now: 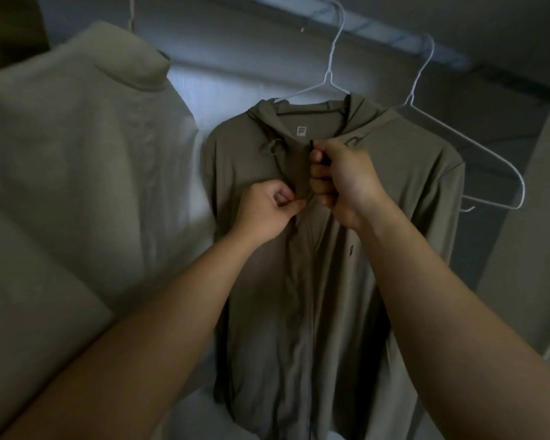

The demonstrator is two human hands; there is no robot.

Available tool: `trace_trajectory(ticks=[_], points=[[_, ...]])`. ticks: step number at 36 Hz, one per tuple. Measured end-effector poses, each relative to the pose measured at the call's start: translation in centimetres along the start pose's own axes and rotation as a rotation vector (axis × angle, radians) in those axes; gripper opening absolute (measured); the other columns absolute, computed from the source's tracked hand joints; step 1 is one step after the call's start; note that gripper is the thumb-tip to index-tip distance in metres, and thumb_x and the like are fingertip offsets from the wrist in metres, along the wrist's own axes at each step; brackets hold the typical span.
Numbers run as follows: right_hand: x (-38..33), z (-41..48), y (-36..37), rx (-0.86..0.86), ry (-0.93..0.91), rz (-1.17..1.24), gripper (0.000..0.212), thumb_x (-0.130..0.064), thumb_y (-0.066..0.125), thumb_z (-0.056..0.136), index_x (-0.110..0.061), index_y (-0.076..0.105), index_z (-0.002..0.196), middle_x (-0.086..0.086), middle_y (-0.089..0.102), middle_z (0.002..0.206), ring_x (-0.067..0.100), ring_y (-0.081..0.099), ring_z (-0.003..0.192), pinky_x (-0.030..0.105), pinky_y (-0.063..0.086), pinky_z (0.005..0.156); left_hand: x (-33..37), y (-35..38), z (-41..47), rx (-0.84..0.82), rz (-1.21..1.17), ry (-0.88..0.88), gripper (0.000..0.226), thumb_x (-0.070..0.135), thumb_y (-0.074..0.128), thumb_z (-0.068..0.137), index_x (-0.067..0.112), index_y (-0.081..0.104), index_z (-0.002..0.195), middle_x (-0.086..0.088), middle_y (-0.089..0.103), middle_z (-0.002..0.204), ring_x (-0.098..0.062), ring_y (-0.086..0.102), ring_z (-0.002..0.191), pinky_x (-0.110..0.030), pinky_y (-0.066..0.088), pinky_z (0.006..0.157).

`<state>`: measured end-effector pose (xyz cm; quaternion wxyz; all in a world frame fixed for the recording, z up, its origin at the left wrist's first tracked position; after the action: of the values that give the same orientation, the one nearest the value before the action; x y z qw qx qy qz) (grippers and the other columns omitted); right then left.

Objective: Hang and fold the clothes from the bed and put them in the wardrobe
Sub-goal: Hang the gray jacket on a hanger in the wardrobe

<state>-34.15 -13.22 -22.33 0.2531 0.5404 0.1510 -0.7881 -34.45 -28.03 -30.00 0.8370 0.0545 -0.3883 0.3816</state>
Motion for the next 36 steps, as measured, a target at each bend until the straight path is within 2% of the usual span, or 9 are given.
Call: trace_trajectory(ticks=[5,8,13,16,20,26,29,32,36], points=[[-1.1,0.0,-1.6,0.189,-0.184,-0.370,0.052,-0.046,0.041,0.104,-0.018,0.059,0.064,-0.007,0.047,0.047,0.011,0.042,0.040,0.024,0.030,0.047,1.9,-2.6,2.0,0.062,-0.019,0.078,0.015,0.015,0.071,0.080,0.031,0.070,0.080,0.005,0.071,0.079,-0.003,0.063,0.072,-0.021,0.050,0.071],[-2.4,-0.3,-3.6,0.500,-0.384,-0.774,0.058,-0.051,0.034,0.104,-0.013,0.062,0.070,0.003,0.064,0.068,0.021,0.061,0.070,0.031,0.040,0.061,2.8,-5.1,4.1,0.306,0.102,0.094,0.017,0.012,0.063,0.083,0.026,0.065,0.093,0.008,0.067,0.089,-0.003,0.059,0.077,-0.024,0.050,0.075],[-3.9,0.0,-6.8,0.873,-0.586,-1.205,0.029,-0.034,0.045,0.098,-0.015,0.063,0.111,0.015,0.059,0.116,0.036,0.048,0.114,0.043,0.037,0.091,2.7,-7.6,7.9,0.443,0.390,0.033,0.037,0.025,0.058,0.088,0.017,0.062,0.124,-0.006,0.061,0.127,-0.029,0.051,0.122,-0.036,0.036,0.106],[-4.0,1.6,-8.2,0.803,-0.426,-1.286,0.035,-0.032,0.040,0.100,-0.013,0.058,0.123,0.019,0.056,0.129,0.038,0.045,0.122,0.046,0.032,0.101,2.0,-7.8,10.0,0.256,0.421,-0.033,0.037,0.042,0.048,0.097,0.022,0.061,0.125,-0.005,0.063,0.127,-0.030,0.057,0.116,-0.043,0.046,0.099],[-4.4,3.2,-9.4,0.676,-0.325,-1.329,0.035,-0.032,0.035,0.101,-0.011,0.061,0.108,0.018,0.064,0.115,0.041,0.056,0.109,0.050,0.035,0.099,2.2,-8.1,11.0,0.190,0.441,0.068,0.037,0.048,0.041,0.100,0.021,0.065,0.101,-0.004,0.066,0.098,-0.027,0.061,0.089,-0.043,0.053,0.080],[-5.8,4.2,-9.4,0.487,-0.384,-1.145,0.028,-0.036,0.049,0.098,-0.025,0.056,0.122,0.012,0.068,0.109,0.039,0.062,0.103,0.052,0.048,0.095,4.8,-7.4,12.7,0.135,0.383,0.176,0.044,0.034,0.043,0.105,0.008,0.042,0.069,-0.002,0.041,0.061,-0.019,0.040,0.060,-0.033,0.029,0.059],[-6.9,4.9,-9.1,0.355,-0.442,-1.044,0.029,-0.034,0.053,0.098,-0.032,0.054,0.127,0.004,0.069,0.098,0.027,0.066,0.093,0.048,0.056,0.086,6.3,-7.0,13.5,0.106,0.395,0.207,0.047,0.033,0.044,0.106,0.004,0.042,0.068,-0.006,0.039,0.060,-0.019,0.037,0.060,-0.033,0.026,0.059],[-7.9,6.1,-9.5,0.361,-0.467,-0.963,0.019,-0.032,0.055,0.096,-0.033,0.067,0.111,-0.003,0.069,0.094,0.019,0.067,0.090,0.039,0.056,0.084,7.1,-6.7,14.1,0.079,0.397,0.226,0.045,0.031,0.048,0.105,-0.005,0.060,0.080,-0.020,0.058,0.074,-0.029,0.052,0.072,-0.032,0.033,0.064],[-7.7,8.3,-10.6,0.392,-0.388,-0.773,0.019,-0.030,0.056,0.092,-0.033,0.072,0.101,-0.005,0.071,0.105,0.017,0.066,0.100,0.033,0.054,0.084,6.7,-6.7,14.7,0.143,0.377,0.210,0.044,0.033,0.049,0.104,-0.001,0.061,0.080,-0.011,0.058,0.072,-0.025,0.053,0.072,-0.032,0.034,0.064]])
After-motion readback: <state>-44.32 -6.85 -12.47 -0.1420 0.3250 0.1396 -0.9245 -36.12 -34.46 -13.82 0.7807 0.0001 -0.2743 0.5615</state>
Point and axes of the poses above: each hand's wrist, its own z-axis towards the middle knuckle, its own y-axis out of the palm, x = y × z, the point moved 3 cm from there along z, towards the middle knuckle
